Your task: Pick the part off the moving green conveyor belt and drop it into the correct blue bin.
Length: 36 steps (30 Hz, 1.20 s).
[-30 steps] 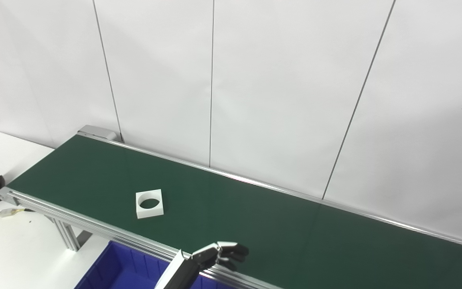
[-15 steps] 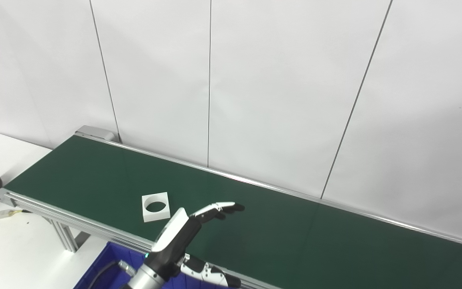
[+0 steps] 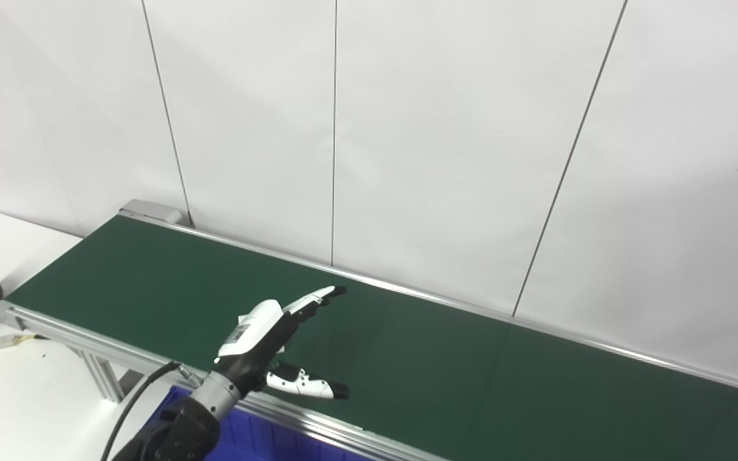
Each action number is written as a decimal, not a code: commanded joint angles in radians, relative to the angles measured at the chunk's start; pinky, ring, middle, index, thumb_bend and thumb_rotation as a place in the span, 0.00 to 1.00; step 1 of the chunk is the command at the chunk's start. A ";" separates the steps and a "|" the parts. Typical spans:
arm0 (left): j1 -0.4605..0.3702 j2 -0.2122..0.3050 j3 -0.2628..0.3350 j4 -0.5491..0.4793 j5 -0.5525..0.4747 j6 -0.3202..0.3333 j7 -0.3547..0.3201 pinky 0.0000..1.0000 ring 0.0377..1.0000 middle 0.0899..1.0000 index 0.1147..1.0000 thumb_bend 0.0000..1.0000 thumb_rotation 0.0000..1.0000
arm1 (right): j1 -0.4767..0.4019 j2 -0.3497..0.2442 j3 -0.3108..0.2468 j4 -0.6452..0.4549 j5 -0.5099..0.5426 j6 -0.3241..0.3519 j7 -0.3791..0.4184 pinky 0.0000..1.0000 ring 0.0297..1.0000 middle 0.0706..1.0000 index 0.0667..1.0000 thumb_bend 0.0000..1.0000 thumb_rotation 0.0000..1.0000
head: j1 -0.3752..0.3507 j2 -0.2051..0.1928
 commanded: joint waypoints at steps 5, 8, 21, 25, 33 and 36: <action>-0.089 0.045 0.006 -0.002 0.045 0.060 0.001 0.79 0.89 0.96 0.95 0.78 0.47 | -0.017 0.004 -0.001 -0.019 0.010 -0.049 -0.005 0.82 0.89 0.92 0.93 0.69 0.00 | 0.000 0.001; -0.128 0.064 0.000 0.025 0.064 0.103 -0.014 0.74 0.87 0.97 0.96 0.77 0.42 | -0.019 0.007 -0.002 -0.015 0.011 -0.052 -0.008 0.82 0.89 0.92 0.93 0.69 0.00 | 0.000 0.001; -0.229 0.111 -0.033 0.164 0.109 0.150 -0.018 0.78 0.89 0.96 0.94 0.81 0.22 | -0.032 0.005 0.002 0.001 0.013 -0.066 -0.006 0.82 0.89 0.92 0.93 0.69 0.00 | -0.003 -0.001; -0.249 0.122 -0.054 0.206 0.131 0.148 -0.007 0.79 0.89 0.96 0.94 0.83 0.19 | -0.035 0.007 0.003 0.011 0.008 -0.075 -0.013 0.81 0.89 0.92 0.93 0.70 0.00 | -0.004 -0.002; -0.270 0.133 -0.117 0.259 0.206 0.209 -0.020 0.90 0.94 0.98 0.96 0.88 0.23 | -0.034 0.014 0.000 0.012 0.018 -0.075 -0.014 0.82 0.89 0.92 0.93 0.69 0.00 | -0.003 -0.005; -0.271 0.131 -0.136 0.278 0.223 0.216 -0.007 0.91 0.95 0.98 0.96 0.88 0.23 | -0.033 0.015 0.001 0.011 0.012 -0.076 -0.020 0.81 0.89 0.92 0.93 0.70 0.00 | -0.004 -0.006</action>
